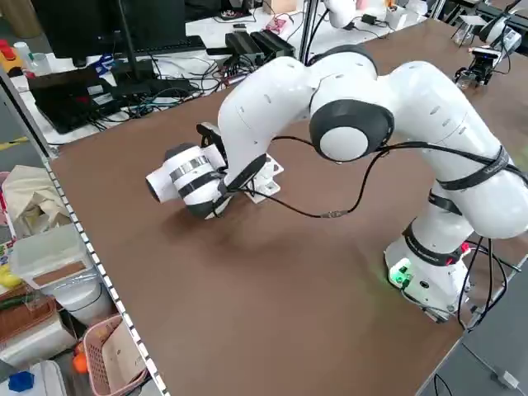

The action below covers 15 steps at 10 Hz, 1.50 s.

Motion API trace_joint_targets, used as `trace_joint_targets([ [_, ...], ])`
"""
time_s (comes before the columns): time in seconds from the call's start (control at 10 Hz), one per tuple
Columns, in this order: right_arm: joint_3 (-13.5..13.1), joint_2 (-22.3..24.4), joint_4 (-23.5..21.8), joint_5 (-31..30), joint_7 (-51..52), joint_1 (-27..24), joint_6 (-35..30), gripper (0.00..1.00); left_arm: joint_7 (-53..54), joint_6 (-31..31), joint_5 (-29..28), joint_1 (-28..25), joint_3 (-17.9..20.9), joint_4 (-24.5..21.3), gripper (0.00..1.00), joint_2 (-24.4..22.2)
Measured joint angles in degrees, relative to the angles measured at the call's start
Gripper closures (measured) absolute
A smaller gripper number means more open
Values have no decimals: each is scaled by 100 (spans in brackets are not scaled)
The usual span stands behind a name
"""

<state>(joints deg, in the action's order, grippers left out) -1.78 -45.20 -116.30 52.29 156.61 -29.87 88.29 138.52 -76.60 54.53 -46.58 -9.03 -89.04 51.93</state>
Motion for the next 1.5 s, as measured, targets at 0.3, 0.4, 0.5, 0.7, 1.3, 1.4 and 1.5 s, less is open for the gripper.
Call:
trace_joint_targets([
  [0.3,1,0,-2,149,1,73,0,0,2,5,-7,0,-3,-20,77,-6],
  [0.4,2,0,-2,171,1,111,0,0,5,5,-6,-1,-8,-18,78,-15],
  [0.5,2,0,-2,185,1,143,0,0,8,6,-6,-4,-18,-17,78,-27],
  [0.7,3,0,-2,222,2,170,0,0,8,6,-11,-5,-18,-20,79,-34],
  [1.3,3,-7,-7,343,37,210,13,0,8,16,-173,7,-103,-26,79,-292],
  [1.4,3,-12,-7,380,42,237,52,0,8,19,-230,8,-137,-27,79,-324],
  [1.5,3,-24,-7,386,54,260,121,0,8,21,-278,9,-166,-30,79,-359],
])
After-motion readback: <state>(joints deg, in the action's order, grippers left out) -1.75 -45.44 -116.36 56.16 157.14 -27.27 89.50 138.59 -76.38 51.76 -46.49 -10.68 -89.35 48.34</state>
